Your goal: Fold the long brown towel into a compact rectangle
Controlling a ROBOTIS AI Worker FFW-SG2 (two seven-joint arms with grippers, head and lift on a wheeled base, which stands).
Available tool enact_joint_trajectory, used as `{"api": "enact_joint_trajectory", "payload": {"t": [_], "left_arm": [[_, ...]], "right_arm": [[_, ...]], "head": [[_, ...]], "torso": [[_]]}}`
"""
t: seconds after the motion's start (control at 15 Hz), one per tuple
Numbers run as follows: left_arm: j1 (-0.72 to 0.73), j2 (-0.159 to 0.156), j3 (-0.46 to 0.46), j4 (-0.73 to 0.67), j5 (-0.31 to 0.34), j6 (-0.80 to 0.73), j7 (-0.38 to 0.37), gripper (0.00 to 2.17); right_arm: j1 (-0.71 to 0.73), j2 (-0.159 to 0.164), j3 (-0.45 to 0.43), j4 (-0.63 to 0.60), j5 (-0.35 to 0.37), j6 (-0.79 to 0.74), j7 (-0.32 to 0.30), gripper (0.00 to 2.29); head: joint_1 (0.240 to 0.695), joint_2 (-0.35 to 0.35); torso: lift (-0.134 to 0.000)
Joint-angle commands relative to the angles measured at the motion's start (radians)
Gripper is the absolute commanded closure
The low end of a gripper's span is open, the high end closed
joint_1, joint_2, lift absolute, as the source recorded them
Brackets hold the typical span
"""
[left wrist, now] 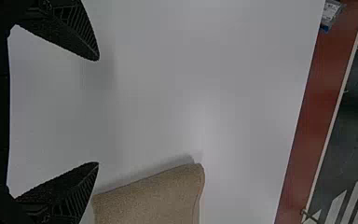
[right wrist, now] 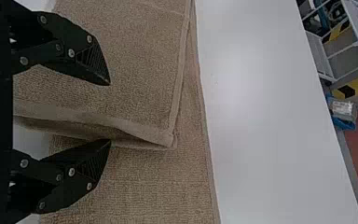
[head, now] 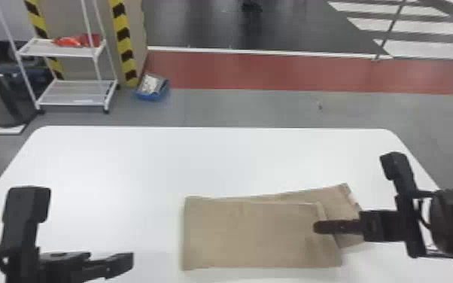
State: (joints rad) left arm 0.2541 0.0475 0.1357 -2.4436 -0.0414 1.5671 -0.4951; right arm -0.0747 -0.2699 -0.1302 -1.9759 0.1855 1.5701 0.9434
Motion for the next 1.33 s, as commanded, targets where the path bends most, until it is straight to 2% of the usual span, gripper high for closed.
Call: {"api": "enact_joint_trajectory", "payload": {"t": [0.0, 0.6, 0.8, 0.87, 0.93, 1.07, 1.13, 1.27], "left_arm": [[0.000, 0.000, 0.001, 0.000, 0.000, 0.004, 0.001, 0.08], [0.000, 0.000, 0.008, 0.005, 0.000, 0.004, 0.000, 0.08], [0.000, 0.000, 0.012, 0.005, 0.000, 0.004, -0.002, 0.08], [0.000, 0.000, 0.012, 0.005, 0.000, 0.004, -0.002, 0.08], [0.002, 0.000, 0.012, 0.003, 0.000, 0.004, -0.002, 0.08], [0.002, 0.000, 0.013, 0.005, 0.000, 0.004, -0.002, 0.08], [0.002, 0.000, 0.013, 0.005, 0.000, 0.004, -0.002, 0.08], [0.002, 0.000, 0.013, 0.003, 0.000, 0.004, -0.002, 0.08]], "right_arm": [[0.000, -0.002, -0.019, 0.000, -0.003, 0.002, 0.002, 0.54], [0.003, -0.025, -0.012, 0.006, 0.008, 0.002, 0.009, 0.54], [0.001, -0.019, 0.003, 0.017, 0.011, 0.002, 0.009, 0.56], [0.000, -0.019, 0.003, 0.019, 0.011, 0.002, 0.012, 0.80], [-0.002, -0.019, 0.003, 0.017, 0.009, 0.002, 0.012, 0.92], [-0.004, -0.019, 0.001, 0.017, 0.002, 0.002, 0.014, 0.97], [-0.004, -0.019, 0.000, 0.017, 0.000, 0.002, 0.014, 1.16], [-0.004, -0.019, 0.000, 0.017, 0.000, 0.002, 0.014, 1.18]], "head": [[0.695, -0.083], [0.695, -0.102], [0.695, -0.102], [0.695, -0.099], [0.695, -0.096], [0.695, -0.092], [0.695, -0.091], [0.695, -0.088]], "torso": [[-0.124], [-0.124], [-0.124], [-0.124], [-0.124], [-0.124], [-0.124], [-0.124]]}}
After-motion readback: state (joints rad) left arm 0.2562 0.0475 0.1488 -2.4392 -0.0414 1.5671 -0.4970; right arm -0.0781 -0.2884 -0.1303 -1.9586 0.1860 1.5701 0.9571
